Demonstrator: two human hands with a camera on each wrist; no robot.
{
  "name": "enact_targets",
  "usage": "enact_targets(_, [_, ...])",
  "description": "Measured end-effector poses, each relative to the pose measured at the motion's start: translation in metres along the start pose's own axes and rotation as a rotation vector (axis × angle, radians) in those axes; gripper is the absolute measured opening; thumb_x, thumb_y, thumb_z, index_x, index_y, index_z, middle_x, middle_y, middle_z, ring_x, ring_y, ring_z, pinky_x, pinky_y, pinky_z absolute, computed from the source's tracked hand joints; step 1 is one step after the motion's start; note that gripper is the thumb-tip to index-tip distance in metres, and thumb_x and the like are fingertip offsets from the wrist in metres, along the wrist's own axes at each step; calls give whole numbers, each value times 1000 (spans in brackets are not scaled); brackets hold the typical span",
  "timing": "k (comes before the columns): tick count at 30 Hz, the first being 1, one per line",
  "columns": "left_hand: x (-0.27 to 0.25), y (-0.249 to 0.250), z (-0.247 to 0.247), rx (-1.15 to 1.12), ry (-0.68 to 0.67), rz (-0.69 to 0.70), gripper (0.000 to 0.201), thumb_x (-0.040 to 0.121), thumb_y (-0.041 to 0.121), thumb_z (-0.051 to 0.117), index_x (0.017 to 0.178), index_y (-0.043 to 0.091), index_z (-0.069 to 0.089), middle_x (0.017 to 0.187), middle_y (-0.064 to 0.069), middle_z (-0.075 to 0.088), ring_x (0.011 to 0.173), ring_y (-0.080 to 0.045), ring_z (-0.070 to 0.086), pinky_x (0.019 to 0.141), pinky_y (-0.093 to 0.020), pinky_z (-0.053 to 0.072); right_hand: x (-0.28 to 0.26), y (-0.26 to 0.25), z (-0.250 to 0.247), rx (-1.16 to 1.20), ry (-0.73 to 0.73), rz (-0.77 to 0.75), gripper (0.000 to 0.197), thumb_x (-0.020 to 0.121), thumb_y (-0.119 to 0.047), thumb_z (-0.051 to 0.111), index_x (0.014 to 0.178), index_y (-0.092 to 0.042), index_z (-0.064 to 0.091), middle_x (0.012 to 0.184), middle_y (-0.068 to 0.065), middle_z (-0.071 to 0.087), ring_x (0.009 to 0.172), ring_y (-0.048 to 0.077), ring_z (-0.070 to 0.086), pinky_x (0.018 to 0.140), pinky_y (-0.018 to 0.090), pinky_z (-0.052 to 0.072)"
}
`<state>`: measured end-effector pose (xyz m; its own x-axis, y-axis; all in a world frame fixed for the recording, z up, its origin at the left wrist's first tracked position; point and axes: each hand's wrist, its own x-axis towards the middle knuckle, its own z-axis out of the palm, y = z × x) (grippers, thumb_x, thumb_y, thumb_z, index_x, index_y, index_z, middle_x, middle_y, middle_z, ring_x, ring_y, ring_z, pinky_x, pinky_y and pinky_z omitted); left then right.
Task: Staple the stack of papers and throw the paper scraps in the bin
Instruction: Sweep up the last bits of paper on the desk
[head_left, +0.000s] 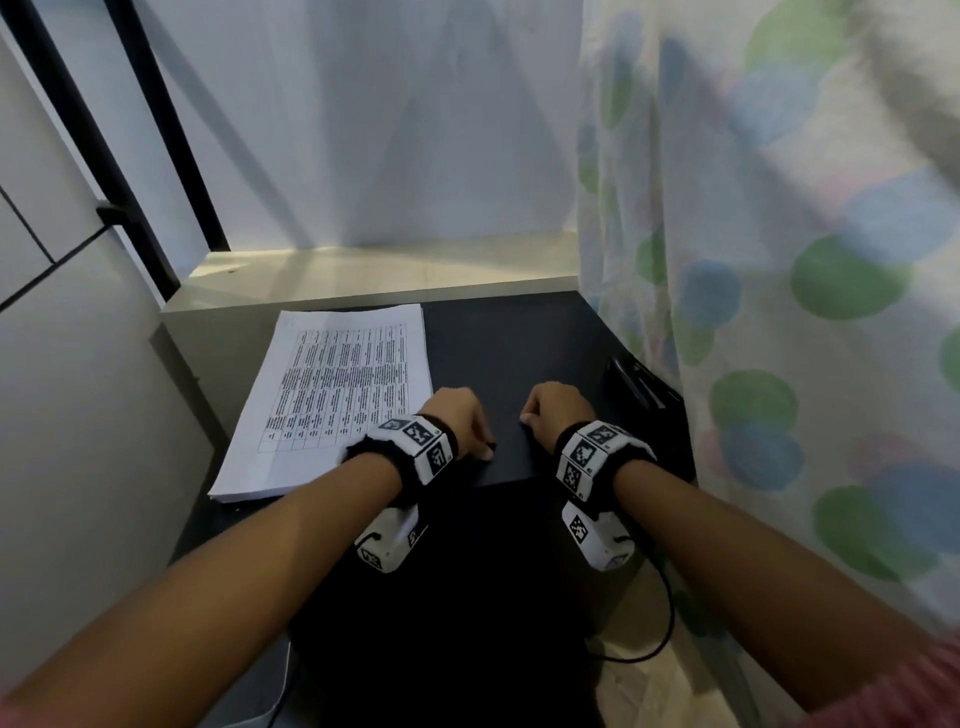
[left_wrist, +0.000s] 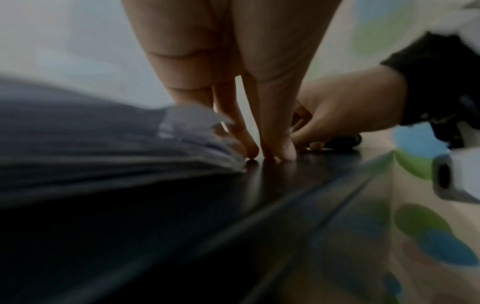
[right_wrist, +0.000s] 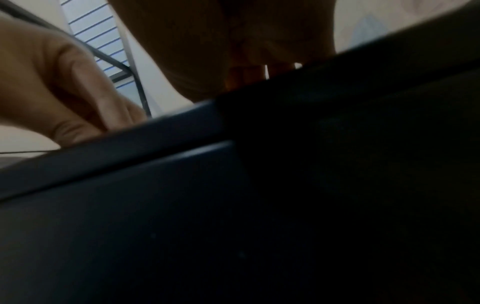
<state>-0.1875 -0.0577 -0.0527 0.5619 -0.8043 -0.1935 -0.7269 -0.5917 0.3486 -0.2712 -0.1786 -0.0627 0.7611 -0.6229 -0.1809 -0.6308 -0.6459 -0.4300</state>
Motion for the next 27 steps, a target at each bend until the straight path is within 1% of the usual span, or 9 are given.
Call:
enact_targets(2, [-1,4,4,67,36,0,26,76,20,75,101,12,76,110,-10,73,106,-26,67,90,-28,50,3,-2,2,-63,-31,-4,25,90,-17,54,103,-4,71,118,15,66,108,32,62,92,36,53])
enact_targets(6, [-9,9,13,136,76,-5,25,84,15,63,107,11,72,114,-20,68,108,-37,64,89,-34,50,1,1,11,-127,64,-51,23,92,-16,51,103,-3,66,118,16,62,108,35,59,91,40,51])
enact_targets(10, [-13,8,19,134,126,-5,26,89,11,55,110,2,68,117,-21,66,111,-37,61,92,-37,48,1,5,18,-117,126,-69,19,92,-17,51,103,-4,61,119,16,57,113,35,54,96,45,47])
enact_targets(14, [-17,12,28,320,158,96,27,92,1,43,113,-6,58,123,-21,56,117,-36,54,96,-39,43,-1,6,22,-98,150,-80,22,93,-17,49,107,-4,59,122,15,55,116,33,51,98,46,45])
enact_targets(17, [-20,16,37,511,160,195,31,90,-1,37,116,-4,53,124,-21,52,117,-34,49,98,-39,39,-5,6,26,-121,195,-84,23,95,-16,45,111,-4,56,125,14,53,119,31,48,96,46,43])
enact_targets(19, [-21,19,37,554,154,209,31,90,1,38,116,-3,52,124,-21,51,116,-34,47,97,-39,42,-7,7,30,-156,225,-93,25,96,-17,42,114,-4,53,127,14,51,121,30,46,95,45,42])
enact_targets(22, [-19,18,30,470,103,148,32,87,7,49,117,-5,51,126,-21,51,117,-36,49,98,-38,42,-8,7,32,-162,220,-88,26,97,-18,40,116,-5,51,128,13,50,121,30,45,96,44,40])
enact_targets(24, [-18,15,20,280,95,67,32,88,11,50,117,-4,52,126,-22,54,118,-37,52,97,-37,43,-7,8,30,-126,201,-56,27,96,-20,42,116,-5,53,128,14,52,121,31,46,98,44,39])
enact_targets(27, [-15,10,4,-33,130,-75,24,90,10,41,108,1,54,120,-23,60,110,-36,57,82,-31,42,-6,12,23,15,161,-27,27,95,-21,47,106,-2,61,121,17,60,116,36,53,95,42,43])
